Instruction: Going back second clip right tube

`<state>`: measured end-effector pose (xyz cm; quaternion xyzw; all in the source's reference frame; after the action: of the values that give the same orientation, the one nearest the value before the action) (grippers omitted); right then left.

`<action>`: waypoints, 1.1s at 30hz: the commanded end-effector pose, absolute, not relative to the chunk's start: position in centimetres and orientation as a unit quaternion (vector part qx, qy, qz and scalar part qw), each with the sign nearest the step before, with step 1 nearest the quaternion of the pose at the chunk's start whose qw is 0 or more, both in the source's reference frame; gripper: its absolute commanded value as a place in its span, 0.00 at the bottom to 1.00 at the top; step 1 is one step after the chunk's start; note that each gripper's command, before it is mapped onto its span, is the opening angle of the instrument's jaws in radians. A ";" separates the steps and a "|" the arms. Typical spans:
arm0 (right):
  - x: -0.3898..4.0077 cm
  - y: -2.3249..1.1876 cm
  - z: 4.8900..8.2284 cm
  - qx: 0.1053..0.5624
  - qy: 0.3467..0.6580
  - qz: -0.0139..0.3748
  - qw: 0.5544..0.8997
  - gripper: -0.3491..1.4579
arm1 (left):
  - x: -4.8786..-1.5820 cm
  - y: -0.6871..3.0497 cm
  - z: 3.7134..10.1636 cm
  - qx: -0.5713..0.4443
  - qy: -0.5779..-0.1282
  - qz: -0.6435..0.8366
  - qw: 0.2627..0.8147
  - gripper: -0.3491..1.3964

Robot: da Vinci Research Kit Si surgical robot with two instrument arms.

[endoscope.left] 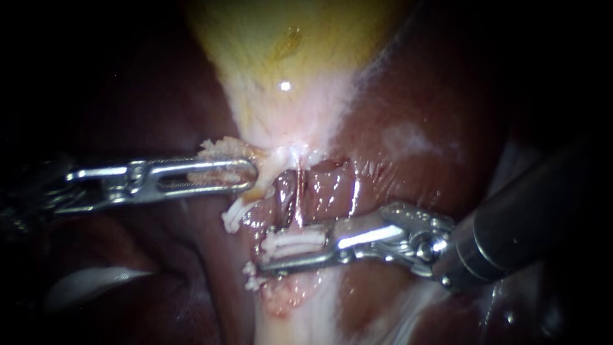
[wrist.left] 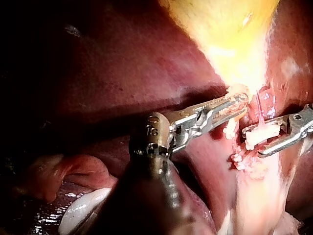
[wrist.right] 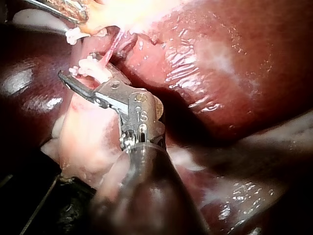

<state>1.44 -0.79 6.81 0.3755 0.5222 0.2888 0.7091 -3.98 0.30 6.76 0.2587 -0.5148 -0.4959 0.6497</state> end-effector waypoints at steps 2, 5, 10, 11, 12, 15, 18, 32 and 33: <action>1.43 -0.79 6.83 0.373 0.524 0.285 0.711 0.47 | -3.97 0.30 6.76 0.259 -0.515 -0.496 0.650 0.00; 1.43 -0.79 6.84 0.368 0.527 0.278 0.714 0.47 | -3.97 0.30 6.76 0.259 -0.515 -0.496 0.650 0.00; 1.42 -0.78 6.86 0.359 0.531 0.269 0.719 0.47 | -3.97 0.30 6.76 0.259 -0.515 -0.496 0.650 0.00; 1.41 -0.78 6.87 0.357 0.532 0.267 0.720 0.47 | -3.97 0.30 6.76 0.259 -0.515 -0.496 0.650 0.00; 1.41 -0.77 6.89 0.352 0.533 0.264 0.722 0.47 | -3.97 0.30 6.76 0.259 -0.515 -0.496 0.650 0.00; 1.40 -0.77 6.93 0.344 0.537 0.256 0.726 0.47 | -3.97 0.30 6.76 0.259 -0.515 -0.496 0.650 0.00; 1.39 -0.76 6.98 0.336 0.540 0.248 0.731 0.47 | -3.98 0.30 6.76 0.259 -0.515 -0.496 0.650 0.00; 1.21 -0.70 7.11 0.302 0.555 0.205 0.748 0.47 | -3.98 0.29 6.75 0.259 -0.515 -0.496 0.650 0.00; 1.19 -0.70 7.11 0.299 0.556 0.200 0.749 0.47 | -3.98 0.29 6.75 0.259 -0.515 -0.496 0.650 0.00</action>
<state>1.17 -0.71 7.11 0.2958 0.5579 0.1951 0.7505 -3.98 0.29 6.76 0.2588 -0.5149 -0.4958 0.6497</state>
